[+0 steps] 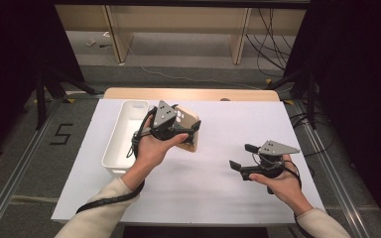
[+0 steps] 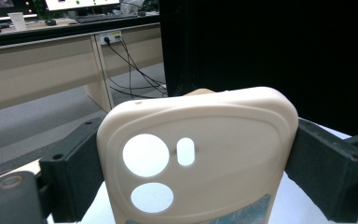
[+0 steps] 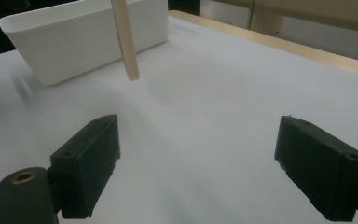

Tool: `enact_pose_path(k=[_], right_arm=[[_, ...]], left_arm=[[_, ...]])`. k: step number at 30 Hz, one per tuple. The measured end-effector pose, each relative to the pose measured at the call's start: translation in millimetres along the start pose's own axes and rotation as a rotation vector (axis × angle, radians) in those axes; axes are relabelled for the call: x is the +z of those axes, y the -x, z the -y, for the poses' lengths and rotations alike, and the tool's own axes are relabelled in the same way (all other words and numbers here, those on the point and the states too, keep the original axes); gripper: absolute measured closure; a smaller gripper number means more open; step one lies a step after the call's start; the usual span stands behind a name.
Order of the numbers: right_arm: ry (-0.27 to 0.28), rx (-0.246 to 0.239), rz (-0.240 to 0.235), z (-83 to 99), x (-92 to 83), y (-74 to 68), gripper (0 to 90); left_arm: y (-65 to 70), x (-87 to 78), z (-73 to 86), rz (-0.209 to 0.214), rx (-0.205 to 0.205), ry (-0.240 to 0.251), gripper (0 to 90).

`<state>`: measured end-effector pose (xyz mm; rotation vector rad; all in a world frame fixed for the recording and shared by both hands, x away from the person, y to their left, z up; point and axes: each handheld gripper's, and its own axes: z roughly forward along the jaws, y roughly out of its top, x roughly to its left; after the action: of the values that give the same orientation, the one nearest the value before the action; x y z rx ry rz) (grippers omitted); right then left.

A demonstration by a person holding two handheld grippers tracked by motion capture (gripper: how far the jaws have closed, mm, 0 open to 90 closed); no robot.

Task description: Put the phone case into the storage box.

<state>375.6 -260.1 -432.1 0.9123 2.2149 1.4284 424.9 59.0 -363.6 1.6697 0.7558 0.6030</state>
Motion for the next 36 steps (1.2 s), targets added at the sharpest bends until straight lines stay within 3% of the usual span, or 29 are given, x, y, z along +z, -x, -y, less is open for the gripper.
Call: enact_pose_path(k=[29,36], right_arm=[[-0.001,0.001,0.005,3.4,-5.4,2.3,15.1],[-0.005,0.003,0.006,3.7,-5.3,2.6,15.3]], left_arm=[[-6.3,-4.9,-4.9,-0.022,0.009,0.012,10.9],[-10.3,-7.8,-6.7,-0.044,0.01,0.019,10.9]])
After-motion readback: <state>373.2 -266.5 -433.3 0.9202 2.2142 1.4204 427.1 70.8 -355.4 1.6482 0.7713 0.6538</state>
